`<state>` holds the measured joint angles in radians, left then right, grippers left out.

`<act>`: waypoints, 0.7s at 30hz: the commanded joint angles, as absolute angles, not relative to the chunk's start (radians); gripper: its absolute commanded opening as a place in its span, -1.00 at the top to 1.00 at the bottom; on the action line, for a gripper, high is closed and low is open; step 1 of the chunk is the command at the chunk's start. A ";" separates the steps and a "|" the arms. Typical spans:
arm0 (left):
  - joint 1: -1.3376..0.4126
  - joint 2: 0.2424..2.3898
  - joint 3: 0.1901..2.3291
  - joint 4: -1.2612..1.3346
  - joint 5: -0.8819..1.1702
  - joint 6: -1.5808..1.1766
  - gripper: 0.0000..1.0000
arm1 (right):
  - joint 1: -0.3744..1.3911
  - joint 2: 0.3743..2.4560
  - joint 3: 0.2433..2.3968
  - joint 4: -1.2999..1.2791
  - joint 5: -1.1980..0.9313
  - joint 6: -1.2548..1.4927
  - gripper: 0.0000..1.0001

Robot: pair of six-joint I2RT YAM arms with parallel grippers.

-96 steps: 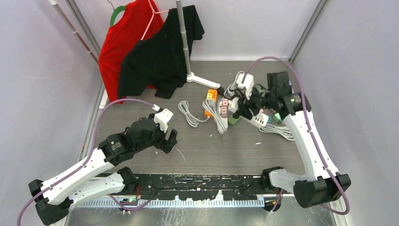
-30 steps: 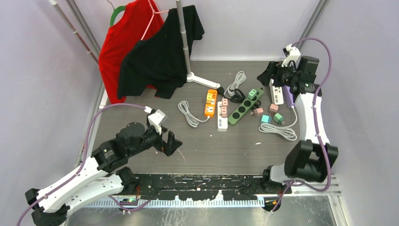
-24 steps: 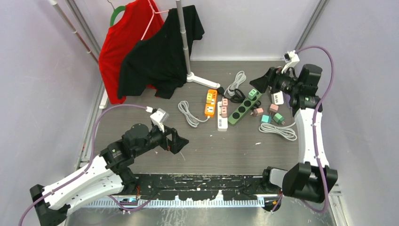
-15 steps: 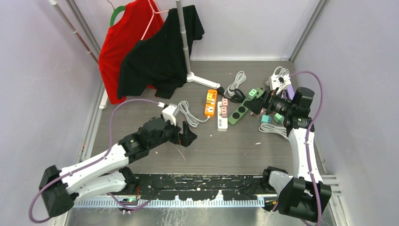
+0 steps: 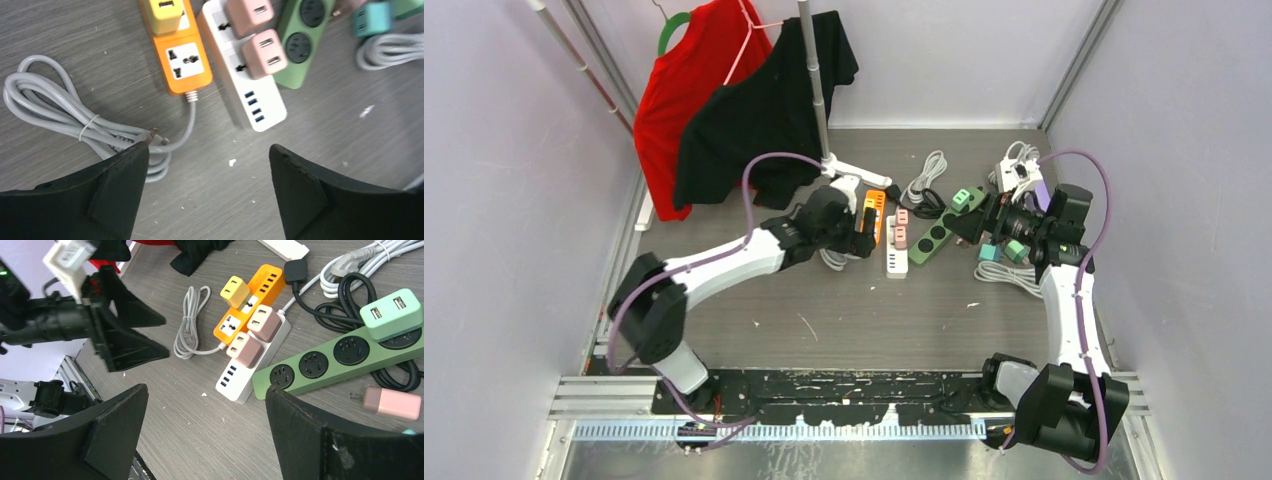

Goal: Pull the plug off the socket
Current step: Move the socket to the center of the board.

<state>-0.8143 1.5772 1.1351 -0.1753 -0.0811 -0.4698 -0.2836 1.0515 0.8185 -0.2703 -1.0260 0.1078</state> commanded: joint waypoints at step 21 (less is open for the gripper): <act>-0.765 2.126 1.704 -0.482 -0.109 -0.423 -0.51 | -0.287 1.088 0.871 -0.304 -1.022 0.046 -0.84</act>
